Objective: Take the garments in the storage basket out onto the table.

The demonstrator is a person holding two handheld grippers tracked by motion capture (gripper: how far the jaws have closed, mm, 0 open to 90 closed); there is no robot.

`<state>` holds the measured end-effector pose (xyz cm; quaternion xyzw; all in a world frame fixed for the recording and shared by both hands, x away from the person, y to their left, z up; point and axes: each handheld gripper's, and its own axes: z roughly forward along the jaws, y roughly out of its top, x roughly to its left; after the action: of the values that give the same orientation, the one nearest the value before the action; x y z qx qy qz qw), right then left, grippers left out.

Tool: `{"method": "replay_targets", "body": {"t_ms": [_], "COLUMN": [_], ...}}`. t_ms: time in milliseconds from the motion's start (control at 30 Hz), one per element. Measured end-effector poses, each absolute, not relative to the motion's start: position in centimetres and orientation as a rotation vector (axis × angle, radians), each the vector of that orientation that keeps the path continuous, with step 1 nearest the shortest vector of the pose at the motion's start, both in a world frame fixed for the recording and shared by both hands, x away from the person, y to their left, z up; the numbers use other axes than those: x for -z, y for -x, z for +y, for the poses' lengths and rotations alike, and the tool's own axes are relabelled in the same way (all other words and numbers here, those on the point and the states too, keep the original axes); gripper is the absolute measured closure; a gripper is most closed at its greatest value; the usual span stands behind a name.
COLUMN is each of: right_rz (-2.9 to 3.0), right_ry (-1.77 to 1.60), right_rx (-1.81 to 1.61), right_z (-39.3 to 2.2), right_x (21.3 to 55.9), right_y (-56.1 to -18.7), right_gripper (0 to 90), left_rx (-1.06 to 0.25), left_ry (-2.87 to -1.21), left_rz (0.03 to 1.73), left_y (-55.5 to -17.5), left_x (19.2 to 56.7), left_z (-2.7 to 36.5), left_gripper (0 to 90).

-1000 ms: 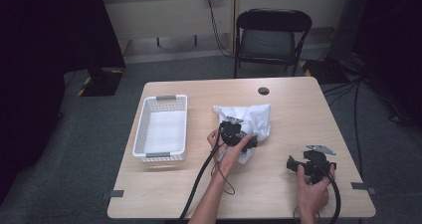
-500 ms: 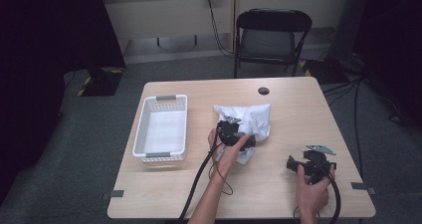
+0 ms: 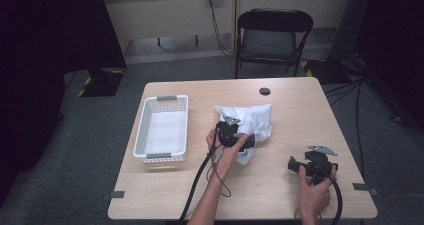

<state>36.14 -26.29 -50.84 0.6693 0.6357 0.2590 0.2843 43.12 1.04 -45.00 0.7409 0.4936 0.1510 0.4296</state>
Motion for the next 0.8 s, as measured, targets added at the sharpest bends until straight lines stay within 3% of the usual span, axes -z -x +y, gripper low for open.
{"method": "replay_targets", "body": {"t_ms": [800], "right_rz": [1.701], "right_ry": [-1.791], "right_rx": [-0.693], "right_z": [-26.3], "right_x": [50.8], "right_y": [-36.1], "right_gripper": [0.0], "left_rx": [-0.411], "left_ry": [-1.781], "left_rz": [1.181], "left_y": [-41.8], "left_x": [43.2], "left_z": [2.7], "left_gripper": [7.6]}}
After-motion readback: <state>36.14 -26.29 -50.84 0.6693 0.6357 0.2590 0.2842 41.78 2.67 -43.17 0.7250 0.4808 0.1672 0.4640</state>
